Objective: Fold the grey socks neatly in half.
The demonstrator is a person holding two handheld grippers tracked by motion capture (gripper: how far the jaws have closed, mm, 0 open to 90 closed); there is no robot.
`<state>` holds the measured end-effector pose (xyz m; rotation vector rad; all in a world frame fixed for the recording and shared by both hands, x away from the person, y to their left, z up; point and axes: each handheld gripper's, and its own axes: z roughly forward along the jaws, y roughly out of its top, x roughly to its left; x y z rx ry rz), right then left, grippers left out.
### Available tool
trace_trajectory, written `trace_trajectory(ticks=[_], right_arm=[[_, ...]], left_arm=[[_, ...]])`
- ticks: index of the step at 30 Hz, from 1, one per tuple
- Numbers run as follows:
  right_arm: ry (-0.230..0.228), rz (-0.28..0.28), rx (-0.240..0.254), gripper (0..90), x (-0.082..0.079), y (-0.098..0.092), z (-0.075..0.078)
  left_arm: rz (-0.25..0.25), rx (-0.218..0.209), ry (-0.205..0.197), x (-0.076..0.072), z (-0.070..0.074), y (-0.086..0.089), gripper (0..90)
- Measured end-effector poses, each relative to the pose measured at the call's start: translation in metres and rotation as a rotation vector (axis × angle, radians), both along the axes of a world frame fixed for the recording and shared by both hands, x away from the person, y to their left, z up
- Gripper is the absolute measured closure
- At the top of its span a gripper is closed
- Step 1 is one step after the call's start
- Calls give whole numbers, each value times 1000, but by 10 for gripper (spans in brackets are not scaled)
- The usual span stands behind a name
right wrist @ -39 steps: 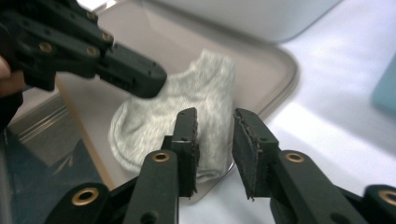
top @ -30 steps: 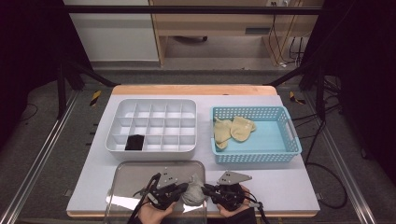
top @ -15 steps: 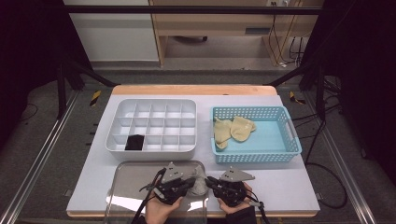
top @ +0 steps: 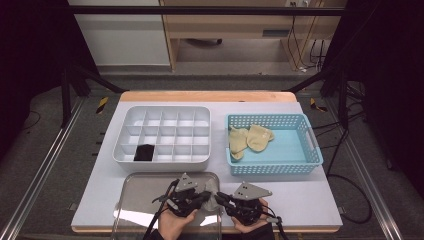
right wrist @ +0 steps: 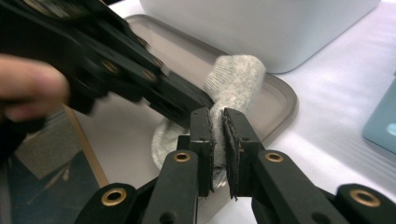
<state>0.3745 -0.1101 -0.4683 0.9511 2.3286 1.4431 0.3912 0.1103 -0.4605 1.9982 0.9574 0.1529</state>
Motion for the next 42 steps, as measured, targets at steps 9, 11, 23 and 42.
trace_trajectory(ticks=[9, 11, 23, 42], right_arm=[[-12, -1, -32, 827, -1, 2, 0], [-15, 8, -37, 826, -1, 5, 0], [-6, 79, 3, 827, -1, 13, 1], [49, 173, -11, 823, -1, 35, -9]], left_arm=[[60, 51, 35, -8, -8, 36, 893], [47, 55, 51, -6, -12, 32, 893], [48, 73, 36, -10, -15, 24, 895], [57, -17, -15, -3, 10, 42, 896]])
